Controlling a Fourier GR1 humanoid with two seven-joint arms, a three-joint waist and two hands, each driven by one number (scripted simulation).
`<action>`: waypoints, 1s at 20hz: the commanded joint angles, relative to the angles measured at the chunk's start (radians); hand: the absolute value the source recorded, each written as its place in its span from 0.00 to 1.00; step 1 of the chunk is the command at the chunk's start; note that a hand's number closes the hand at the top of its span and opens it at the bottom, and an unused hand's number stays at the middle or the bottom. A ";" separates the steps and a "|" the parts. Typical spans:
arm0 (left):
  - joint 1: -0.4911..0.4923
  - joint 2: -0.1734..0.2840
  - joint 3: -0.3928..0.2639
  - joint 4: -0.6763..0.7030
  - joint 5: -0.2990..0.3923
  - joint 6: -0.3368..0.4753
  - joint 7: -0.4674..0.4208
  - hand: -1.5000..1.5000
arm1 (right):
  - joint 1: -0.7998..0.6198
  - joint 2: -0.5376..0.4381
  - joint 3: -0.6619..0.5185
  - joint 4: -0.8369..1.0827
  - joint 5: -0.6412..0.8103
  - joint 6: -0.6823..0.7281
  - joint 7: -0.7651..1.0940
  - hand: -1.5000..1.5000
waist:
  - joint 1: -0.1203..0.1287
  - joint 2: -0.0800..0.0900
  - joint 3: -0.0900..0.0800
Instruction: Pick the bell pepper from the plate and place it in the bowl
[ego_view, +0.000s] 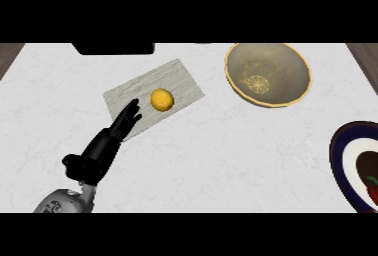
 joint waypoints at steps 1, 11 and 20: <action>-0.020 -0.020 -0.016 0.017 -0.023 -0.004 0.001 0.50 | 0.017 -0.128 0.013 0.026 0.138 0.037 -0.055 0.00 | 0.009 0.000 -0.001; -0.020 -0.018 -0.006 0.027 -0.018 -0.026 0.005 0.50 | 0.040 -0.480 0.174 -0.095 0.316 0.326 0.204 0.00 | 0.020 0.001 -0.006; -0.009 -0.013 0.054 0.006 -0.014 -0.076 0.030 0.50 | -0.043 -0.457 0.185 -0.210 0.245 0.551 0.463 0.00 | 0.012 -0.002 -0.003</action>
